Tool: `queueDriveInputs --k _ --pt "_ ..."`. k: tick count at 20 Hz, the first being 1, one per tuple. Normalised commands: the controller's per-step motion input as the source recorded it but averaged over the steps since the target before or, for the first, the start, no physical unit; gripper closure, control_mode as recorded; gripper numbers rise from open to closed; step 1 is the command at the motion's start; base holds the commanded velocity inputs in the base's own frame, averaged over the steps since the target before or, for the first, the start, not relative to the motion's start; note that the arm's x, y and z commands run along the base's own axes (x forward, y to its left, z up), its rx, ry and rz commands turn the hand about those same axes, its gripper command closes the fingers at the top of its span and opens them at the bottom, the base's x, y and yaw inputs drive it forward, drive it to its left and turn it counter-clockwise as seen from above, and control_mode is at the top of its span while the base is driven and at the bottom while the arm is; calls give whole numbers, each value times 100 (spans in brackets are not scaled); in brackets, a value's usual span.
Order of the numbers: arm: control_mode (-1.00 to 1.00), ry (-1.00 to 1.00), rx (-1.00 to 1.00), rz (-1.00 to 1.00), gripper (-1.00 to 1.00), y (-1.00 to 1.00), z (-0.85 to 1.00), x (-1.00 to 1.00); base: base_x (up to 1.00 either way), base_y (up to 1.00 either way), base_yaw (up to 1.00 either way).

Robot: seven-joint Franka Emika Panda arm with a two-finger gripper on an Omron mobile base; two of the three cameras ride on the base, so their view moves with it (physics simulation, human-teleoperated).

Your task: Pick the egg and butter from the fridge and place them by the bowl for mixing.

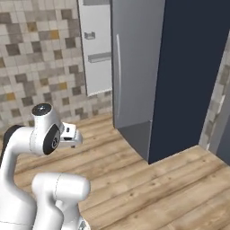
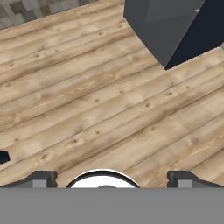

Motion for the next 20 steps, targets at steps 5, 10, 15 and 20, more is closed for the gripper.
queueDriveInputs --k 5,10,15,20 --pt "100 0 0 0 -100 0 0 0 88 39 -13" --pt "100 0 0 0 -100 0 0 0 88 38 -15" --pt "100 0 0 0 -100 0 0 0 85 36 -23" --pt "100 0 0 0 -100 0 0 0 73 39 -37"
